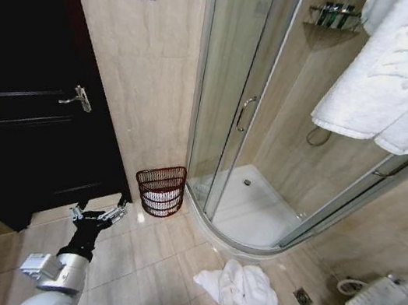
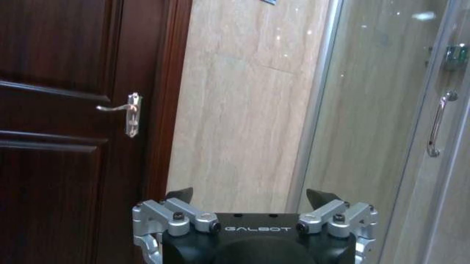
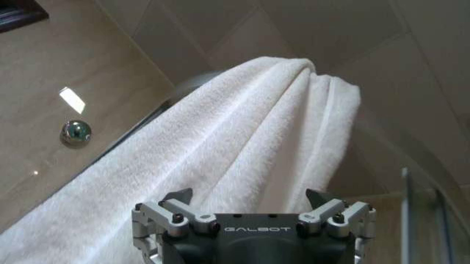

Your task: Discard the used towel into the hamper.

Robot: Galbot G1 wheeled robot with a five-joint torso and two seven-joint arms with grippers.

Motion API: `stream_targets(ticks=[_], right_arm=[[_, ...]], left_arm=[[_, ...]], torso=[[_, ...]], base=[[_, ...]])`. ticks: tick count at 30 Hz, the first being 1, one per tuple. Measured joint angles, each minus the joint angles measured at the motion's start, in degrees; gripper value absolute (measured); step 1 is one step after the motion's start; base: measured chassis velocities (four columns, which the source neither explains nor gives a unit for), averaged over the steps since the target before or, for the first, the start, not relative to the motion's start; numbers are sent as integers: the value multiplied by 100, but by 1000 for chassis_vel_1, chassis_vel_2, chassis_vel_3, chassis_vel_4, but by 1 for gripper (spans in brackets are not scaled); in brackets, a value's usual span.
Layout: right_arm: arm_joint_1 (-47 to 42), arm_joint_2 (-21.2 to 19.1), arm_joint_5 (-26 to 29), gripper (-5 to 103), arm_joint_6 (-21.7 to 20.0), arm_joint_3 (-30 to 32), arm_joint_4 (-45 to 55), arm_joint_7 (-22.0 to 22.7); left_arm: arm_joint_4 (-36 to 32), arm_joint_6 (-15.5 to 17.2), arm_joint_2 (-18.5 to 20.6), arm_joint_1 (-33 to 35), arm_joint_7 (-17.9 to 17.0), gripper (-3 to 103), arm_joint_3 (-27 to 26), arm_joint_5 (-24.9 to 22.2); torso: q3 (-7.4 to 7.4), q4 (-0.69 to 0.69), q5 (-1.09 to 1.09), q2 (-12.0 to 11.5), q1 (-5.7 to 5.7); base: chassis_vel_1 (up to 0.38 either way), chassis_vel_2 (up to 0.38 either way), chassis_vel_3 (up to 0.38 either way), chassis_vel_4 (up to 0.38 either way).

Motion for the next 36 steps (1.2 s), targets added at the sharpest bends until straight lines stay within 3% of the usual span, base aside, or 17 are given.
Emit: stream_targets(ticks=[9,13,20,25,28,31,33,35,36], right_arm=[[-19,-636,988,100,-228,-102,-80,201],[-62,-1094,1533,100,-343,78,-300,533],[-65,-1474,1799,100,-565,155,-580,1101],[-186,-1706,1638,103,-585,170,-785,1365],[-243,-1748,1440,94,-585,170,-900,1467],[-233,-1617,1340,78,-681,126,-858,1545],[-218,-1558,1335,78,-695,94,-815,1547],[-199,-1450,1330,67,-702,28,-750,1548],[-199,-1450,1330,67,-702,28,-750,1548]], left_arm=[[0,0,1,0,0,100,0,0],[0,0,1,0,0,100,0,0],[0,0,1,0,0,100,0,0],[0,0,1,0,0,100,0,0],[0,0,0,0,0,100,0,0],[0,0,1,0,0,100,0,0],[0,0,1,0,0,100,0,0],[0,0,1,0,0,100,0,0],[0,0,1,0,0,100,0,0]], torso=[[0,2,-2,0,0],[-1,1,-4,0,0],[0,0,0,0,0],[0,1,-2,0,0],[0,3,-4,0,0],[0,0,-1,0,0],[0,-1,0,0,0],[0,-1,2,0,0],[0,-1,2,0,0]], base=[[0,0,0,0],[0,0,0,0],[0,0,0,0],[0,0,0,0],[0,0,0,0],[0,0,0,0],[0,0,0,0],[0,0,0,0],[0,0,0,0]])
